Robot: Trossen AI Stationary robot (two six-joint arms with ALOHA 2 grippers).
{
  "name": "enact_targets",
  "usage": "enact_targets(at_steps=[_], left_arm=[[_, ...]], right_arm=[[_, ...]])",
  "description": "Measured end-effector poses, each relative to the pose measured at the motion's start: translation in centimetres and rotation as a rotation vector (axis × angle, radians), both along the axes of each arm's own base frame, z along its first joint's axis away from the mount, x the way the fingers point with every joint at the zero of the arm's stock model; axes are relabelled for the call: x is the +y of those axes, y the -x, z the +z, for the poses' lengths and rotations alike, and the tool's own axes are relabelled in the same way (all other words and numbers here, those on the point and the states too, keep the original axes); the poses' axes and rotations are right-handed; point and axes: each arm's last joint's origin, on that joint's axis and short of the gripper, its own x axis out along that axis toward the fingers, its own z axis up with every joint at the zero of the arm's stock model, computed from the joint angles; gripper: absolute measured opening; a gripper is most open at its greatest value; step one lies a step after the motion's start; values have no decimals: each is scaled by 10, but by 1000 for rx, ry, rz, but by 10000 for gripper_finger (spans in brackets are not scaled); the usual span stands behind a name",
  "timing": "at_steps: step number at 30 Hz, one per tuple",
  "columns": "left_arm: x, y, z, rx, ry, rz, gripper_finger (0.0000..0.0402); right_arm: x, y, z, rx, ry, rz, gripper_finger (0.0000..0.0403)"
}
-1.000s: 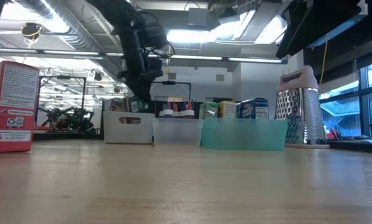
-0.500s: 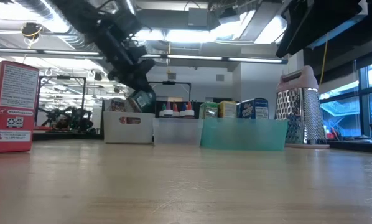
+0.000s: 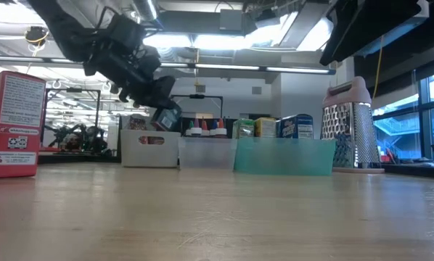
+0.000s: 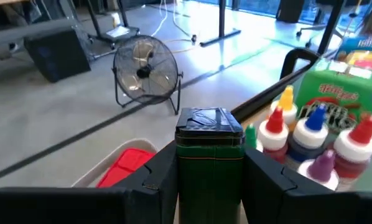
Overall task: Pick & Place Kitchen Items
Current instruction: Put the black seasoning can into the gray bin
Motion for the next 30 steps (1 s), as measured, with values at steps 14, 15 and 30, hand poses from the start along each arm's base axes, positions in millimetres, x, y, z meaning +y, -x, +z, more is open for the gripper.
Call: enact_targets(at_steps=[14, 15, 30], left_arm=[[-5, 13, -13, -100, -66, 48, 130], [-4, 12, -13, -110, -68, 51, 130], [-4, -11, -45, -103, -141, 97, 130]], right_arm=[[0, 0, 0, -1, -1, 0, 254], [0, 0, 0, -1, -1, 0, 254], [0, -1, 0, -8, -8, 2, 253]])
